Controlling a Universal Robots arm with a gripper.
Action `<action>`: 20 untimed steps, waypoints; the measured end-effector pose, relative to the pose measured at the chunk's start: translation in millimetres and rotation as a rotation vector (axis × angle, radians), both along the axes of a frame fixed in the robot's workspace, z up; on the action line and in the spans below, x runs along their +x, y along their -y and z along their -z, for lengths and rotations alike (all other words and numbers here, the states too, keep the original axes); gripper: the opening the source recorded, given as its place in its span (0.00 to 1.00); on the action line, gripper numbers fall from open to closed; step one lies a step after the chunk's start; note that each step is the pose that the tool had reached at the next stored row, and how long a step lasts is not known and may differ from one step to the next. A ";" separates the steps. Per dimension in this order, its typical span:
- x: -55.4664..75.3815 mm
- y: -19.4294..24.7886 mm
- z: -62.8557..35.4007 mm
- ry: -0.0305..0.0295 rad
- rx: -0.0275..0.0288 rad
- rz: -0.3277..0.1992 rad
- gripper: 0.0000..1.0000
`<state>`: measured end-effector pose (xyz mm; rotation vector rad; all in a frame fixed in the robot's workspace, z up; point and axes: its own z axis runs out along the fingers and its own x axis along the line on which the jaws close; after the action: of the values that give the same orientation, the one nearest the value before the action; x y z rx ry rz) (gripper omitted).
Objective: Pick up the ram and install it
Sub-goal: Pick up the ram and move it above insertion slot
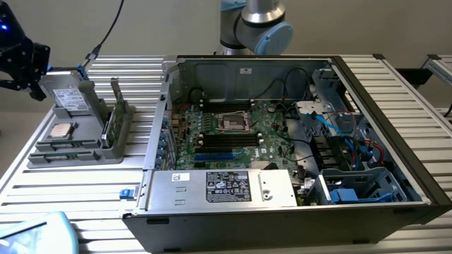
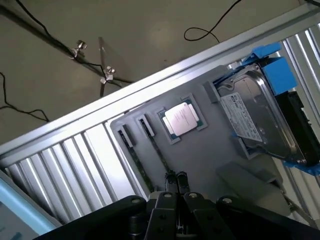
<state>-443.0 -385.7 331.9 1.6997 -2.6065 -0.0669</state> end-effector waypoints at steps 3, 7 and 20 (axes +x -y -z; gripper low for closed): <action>0.0 0.0 1.2 0.0001 0.0000 -0.055 0.10; 0.0 0.0 2.6 0.0001 0.0001 -0.127 0.10; 0.0 0.0 7.1 0.0000 0.0000 -0.364 0.10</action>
<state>-443.0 -385.7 324.8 2.1386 -2.2505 -0.0574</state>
